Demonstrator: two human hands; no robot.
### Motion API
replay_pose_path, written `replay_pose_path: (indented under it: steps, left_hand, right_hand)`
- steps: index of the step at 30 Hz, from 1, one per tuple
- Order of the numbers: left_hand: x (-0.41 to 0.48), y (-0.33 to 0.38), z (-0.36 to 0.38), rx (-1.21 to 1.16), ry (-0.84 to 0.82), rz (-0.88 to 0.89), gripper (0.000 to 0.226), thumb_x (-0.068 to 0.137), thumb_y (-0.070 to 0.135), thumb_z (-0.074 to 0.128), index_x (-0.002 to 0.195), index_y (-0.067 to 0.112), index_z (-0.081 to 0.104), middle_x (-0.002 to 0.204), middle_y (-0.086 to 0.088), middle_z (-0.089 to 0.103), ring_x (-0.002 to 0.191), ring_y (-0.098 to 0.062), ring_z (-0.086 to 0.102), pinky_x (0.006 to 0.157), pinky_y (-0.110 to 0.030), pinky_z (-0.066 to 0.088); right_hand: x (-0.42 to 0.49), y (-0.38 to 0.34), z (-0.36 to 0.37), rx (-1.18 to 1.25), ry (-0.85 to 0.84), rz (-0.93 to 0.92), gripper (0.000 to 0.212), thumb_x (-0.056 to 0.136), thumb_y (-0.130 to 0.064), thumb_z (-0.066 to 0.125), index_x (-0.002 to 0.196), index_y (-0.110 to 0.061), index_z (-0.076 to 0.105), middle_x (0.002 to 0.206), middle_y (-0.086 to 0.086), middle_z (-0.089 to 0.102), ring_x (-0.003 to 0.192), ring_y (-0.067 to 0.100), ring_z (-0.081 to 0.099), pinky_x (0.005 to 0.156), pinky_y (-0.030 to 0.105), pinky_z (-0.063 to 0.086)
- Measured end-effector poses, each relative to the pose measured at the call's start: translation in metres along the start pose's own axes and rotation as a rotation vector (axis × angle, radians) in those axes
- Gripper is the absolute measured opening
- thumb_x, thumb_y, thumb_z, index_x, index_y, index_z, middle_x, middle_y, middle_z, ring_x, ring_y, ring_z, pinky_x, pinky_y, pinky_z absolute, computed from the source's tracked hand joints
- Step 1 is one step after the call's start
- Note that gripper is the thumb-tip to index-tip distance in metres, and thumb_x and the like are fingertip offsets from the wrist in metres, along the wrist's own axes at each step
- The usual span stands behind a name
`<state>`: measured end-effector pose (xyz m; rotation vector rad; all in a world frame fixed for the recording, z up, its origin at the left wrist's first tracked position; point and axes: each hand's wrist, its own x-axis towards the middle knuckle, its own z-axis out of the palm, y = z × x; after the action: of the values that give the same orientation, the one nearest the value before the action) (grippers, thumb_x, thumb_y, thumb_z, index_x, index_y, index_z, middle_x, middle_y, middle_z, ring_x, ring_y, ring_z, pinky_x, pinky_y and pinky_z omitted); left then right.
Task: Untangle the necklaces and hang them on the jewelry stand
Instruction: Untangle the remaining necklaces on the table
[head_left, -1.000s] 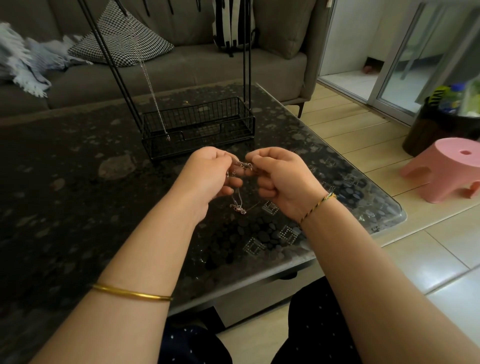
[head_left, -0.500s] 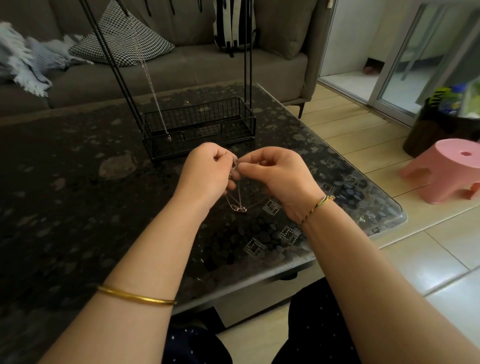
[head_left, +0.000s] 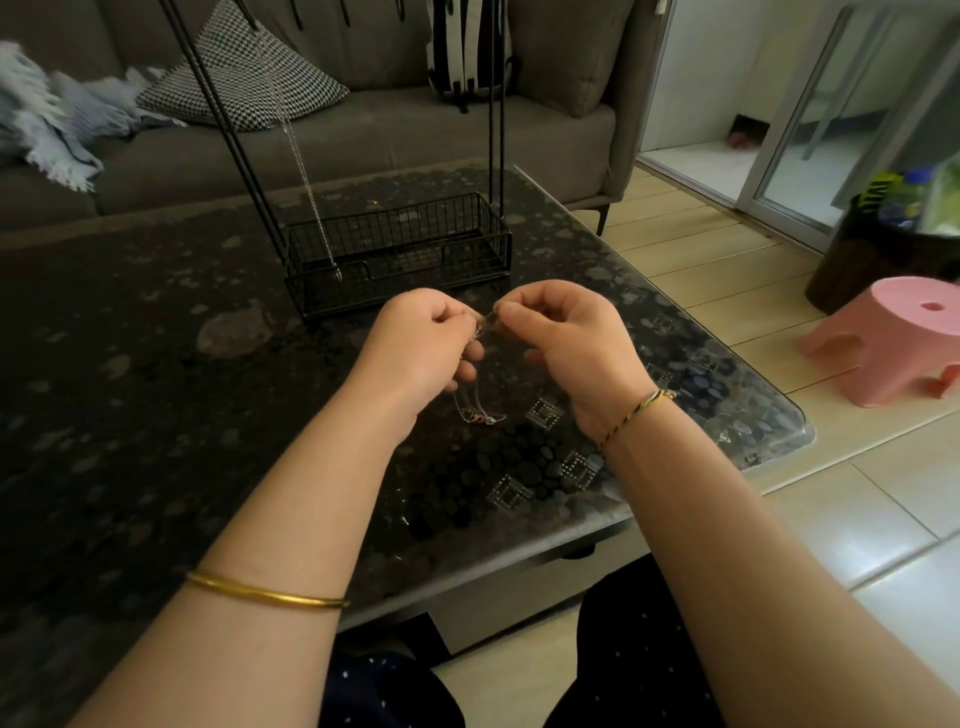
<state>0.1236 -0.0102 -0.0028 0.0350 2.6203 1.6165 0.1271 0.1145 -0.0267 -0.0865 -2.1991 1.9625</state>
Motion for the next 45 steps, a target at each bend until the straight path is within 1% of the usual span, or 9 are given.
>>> replay_pose_path:
  steps: [3,6,16,20,24,30,36,39,45]
  left_hand:
    - [0.0,0.001,-0.002,-0.039,-0.026,-0.03,0.018,0.098,0.013,0.047,0.097,0.022,0.062,0.078,0.002,0.062,0.063,-0.007,0.056,0.054,-0.02,0.043]
    - [0.0,0.002,-0.004,-0.086,-0.053,-0.058,0.016,0.097,0.016,0.049,0.098,0.023,0.063,0.078,0.003,0.062,0.065,-0.008,0.056,0.055,-0.022,0.044]
    - [0.0,-0.002,-0.005,0.032,-0.077,-0.017,0.014,0.092,0.011,0.058,0.091,0.025,0.059,0.087,0.002,0.066,0.071,-0.008,0.057,0.059,-0.023,0.042]
    - [0.0,-0.002,-0.005,0.09,-0.085,-0.01,0.022,0.093,0.01,0.056,0.085,0.03,0.061,0.09,0.004,0.065,0.075,-0.008,0.056,0.059,-0.022,0.04]
    - [0.0,-0.002,-0.004,0.086,-0.078,-0.041,0.019,0.093,0.015,0.057,0.081,0.03,0.063,0.087,0.005,0.063,0.074,-0.008,0.054,0.058,-0.023,0.04]
    - [0.001,-0.003,-0.004,0.077,-0.055,-0.045,0.011,0.09,0.021,0.064,0.08,0.025,0.065,0.076,0.005,0.058,0.069,-0.009,0.05,0.06,-0.025,0.039]
    - [0.003,-0.004,-0.004,0.036,0.009,-0.053,0.008,0.094,0.019,0.057,0.088,0.02,0.063,0.072,0.001,0.061,0.054,-0.009,0.044,0.053,-0.025,0.039]
    - [0.005,-0.006,-0.004,0.036,0.039,-0.034,0.01,0.096,0.018,0.055,0.087,0.019,0.061,0.069,0.002,0.06,0.054,-0.008,0.044,0.064,-0.03,0.041]
    - [0.008,-0.008,-0.003,0.071,0.074,-0.005,0.012,0.098,0.017,0.051,0.088,0.02,0.057,0.075,0.001,0.059,0.059,-0.007,0.046,0.074,-0.034,0.042]
  right_hand:
    - [0.001,0.001,-0.001,0.056,-0.003,0.048,0.012,0.092,-0.011,0.058,0.081,-0.016,0.062,0.08,0.002,0.066,0.079,0.014,0.064,0.069,0.022,0.05]
    - [0.002,0.0,-0.001,0.152,-0.03,0.104,0.013,0.095,-0.01,0.053,0.083,-0.012,0.058,0.075,0.002,0.064,0.066,0.012,0.063,0.067,0.026,0.052]
    - [0.002,-0.004,0.0,0.193,-0.033,0.154,0.015,0.097,-0.01,0.047,0.083,-0.012,0.052,0.067,0.002,0.057,0.04,0.002,0.041,0.05,0.022,0.041]
    - [0.004,-0.003,-0.002,0.148,0.002,0.147,0.015,0.096,-0.011,0.049,0.082,-0.013,0.054,0.065,0.0,0.054,0.039,0.0,0.042,0.053,0.023,0.043]
    - [0.005,-0.003,-0.002,0.276,0.036,0.176,0.015,0.095,-0.008,0.05,0.081,-0.011,0.054,0.064,0.001,0.049,0.039,0.001,0.041,0.065,0.029,0.051]
    - [0.004,-0.004,-0.003,0.451,0.022,0.24,0.013,0.095,-0.005,0.049,0.085,-0.008,0.055,0.063,0.002,0.048,0.042,0.005,0.039,0.059,0.027,0.054]
    - [0.002,-0.006,-0.003,0.438,-0.007,0.269,0.011,0.095,-0.008,0.051,0.085,-0.01,0.056,0.066,0.001,0.051,0.055,0.01,0.048,0.066,0.03,0.054]
    - [0.002,-0.005,-0.002,0.407,-0.019,0.267,0.012,0.095,-0.009,0.051,0.085,-0.01,0.056,0.065,0.002,0.051,0.055,0.012,0.05,0.07,0.032,0.053]
    - [0.003,-0.004,0.0,0.361,-0.019,0.275,0.013,0.094,-0.007,0.052,0.082,-0.011,0.055,0.061,-0.001,0.045,0.046,0.006,0.04,0.053,0.024,0.048]
